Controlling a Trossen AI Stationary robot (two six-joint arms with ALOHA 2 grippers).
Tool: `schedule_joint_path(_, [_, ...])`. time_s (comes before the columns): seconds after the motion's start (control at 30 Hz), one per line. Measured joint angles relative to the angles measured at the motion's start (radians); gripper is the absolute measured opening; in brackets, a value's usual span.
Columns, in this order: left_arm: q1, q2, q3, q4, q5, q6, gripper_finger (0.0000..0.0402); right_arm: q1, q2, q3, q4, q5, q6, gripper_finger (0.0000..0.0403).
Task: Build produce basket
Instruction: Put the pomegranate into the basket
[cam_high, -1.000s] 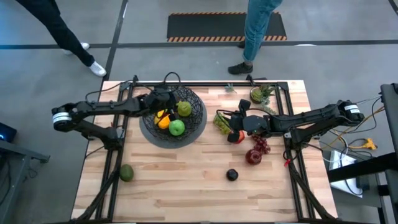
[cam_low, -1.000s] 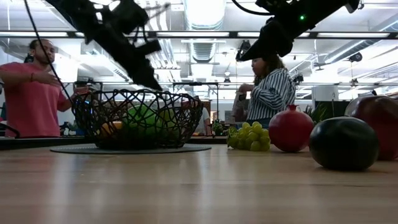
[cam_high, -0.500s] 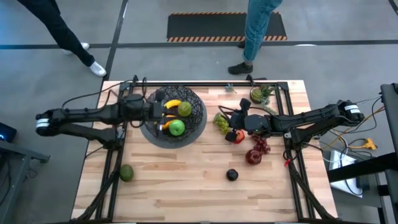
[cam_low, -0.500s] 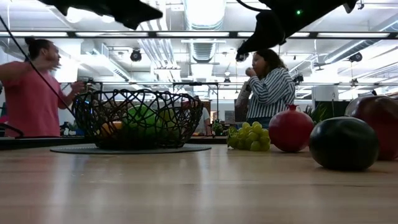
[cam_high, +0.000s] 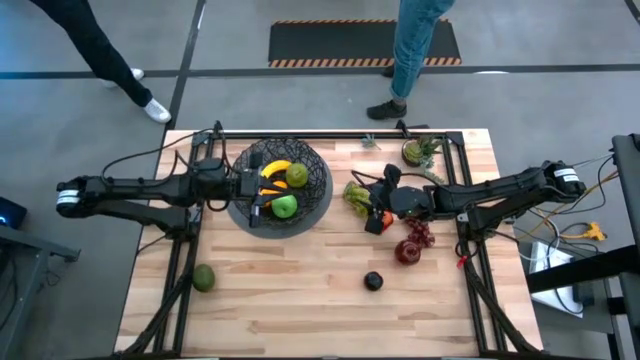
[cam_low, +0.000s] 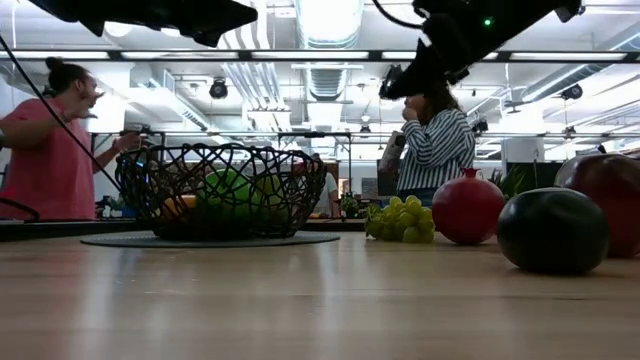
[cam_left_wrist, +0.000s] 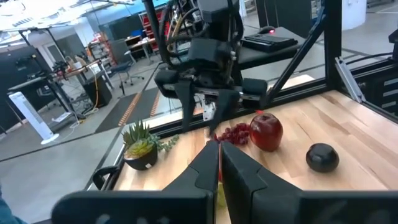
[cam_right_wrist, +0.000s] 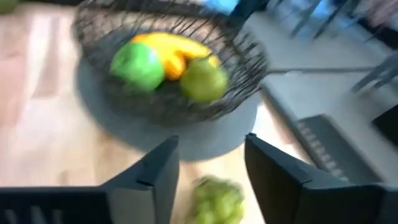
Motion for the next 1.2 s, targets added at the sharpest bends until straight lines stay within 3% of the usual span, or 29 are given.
schedule_joint_path(0.13, [0.000,0.000,0.000,0.000,0.000,0.000,0.0000,0.001,0.000,0.023,-0.109,-0.077,0.103,0.0222])
schedule_joint_path(0.4, [0.000,0.000,0.000,0.001,0.000,0.000,0.0000,0.008,0.000,0.043,-0.369,-0.068,0.277,0.0350])
schedule_joint_path(0.5, [0.000,0.000,0.000,0.001,0.000,0.001,0.0000,0.027,0.000,0.043,-0.461,-0.134,0.315,0.0378])
schedule_joint_path(0.63, [0.001,0.001,0.000,0.001,0.000,0.001,0.0000,0.067,0.000,0.043,-0.528,-0.180,0.389,0.0384])
schedule_joint_path(0.93, [0.000,0.002,0.000,0.003,-0.001,0.001,0.0000,0.127,0.000,-0.017,-0.543,-0.034,0.444,0.0384])
schedule_joint_path(1.2, [0.000,0.002,0.000,0.007,-0.002,0.001,0.0000,0.128,0.000,-0.121,-0.380,-0.033,0.420,0.0384])
